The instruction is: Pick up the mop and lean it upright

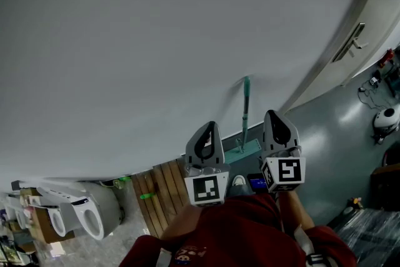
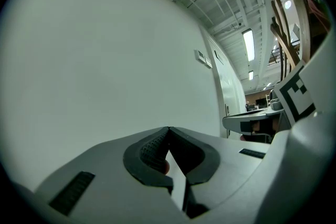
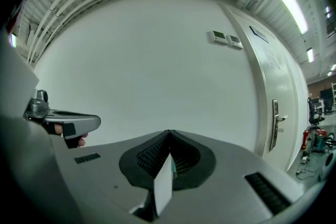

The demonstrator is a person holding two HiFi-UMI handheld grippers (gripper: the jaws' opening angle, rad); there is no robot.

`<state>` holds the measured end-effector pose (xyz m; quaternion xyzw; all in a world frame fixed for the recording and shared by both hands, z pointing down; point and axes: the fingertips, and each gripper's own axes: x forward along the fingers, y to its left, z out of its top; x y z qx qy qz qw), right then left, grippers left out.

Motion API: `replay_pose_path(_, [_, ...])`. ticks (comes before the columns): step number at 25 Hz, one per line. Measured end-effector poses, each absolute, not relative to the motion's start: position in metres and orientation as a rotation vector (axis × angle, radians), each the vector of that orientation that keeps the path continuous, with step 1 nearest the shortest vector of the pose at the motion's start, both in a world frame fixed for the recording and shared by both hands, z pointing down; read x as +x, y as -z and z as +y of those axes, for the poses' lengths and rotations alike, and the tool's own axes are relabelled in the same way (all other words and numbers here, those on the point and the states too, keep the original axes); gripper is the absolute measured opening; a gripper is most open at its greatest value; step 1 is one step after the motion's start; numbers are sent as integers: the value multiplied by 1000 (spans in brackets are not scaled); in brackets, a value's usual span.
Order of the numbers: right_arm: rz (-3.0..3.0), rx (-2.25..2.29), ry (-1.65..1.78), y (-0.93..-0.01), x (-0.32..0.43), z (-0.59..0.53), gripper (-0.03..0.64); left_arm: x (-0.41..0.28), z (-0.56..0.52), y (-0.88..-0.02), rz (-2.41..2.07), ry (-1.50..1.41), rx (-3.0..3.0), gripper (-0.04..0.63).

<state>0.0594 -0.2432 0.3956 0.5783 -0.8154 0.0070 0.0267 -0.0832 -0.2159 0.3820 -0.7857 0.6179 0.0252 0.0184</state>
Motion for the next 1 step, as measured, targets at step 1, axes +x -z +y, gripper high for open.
replay_pose_path(1, [-2515,1787,-19,-396,60,-243,18,-83,-216,-382,1915,-75,-2439,14])
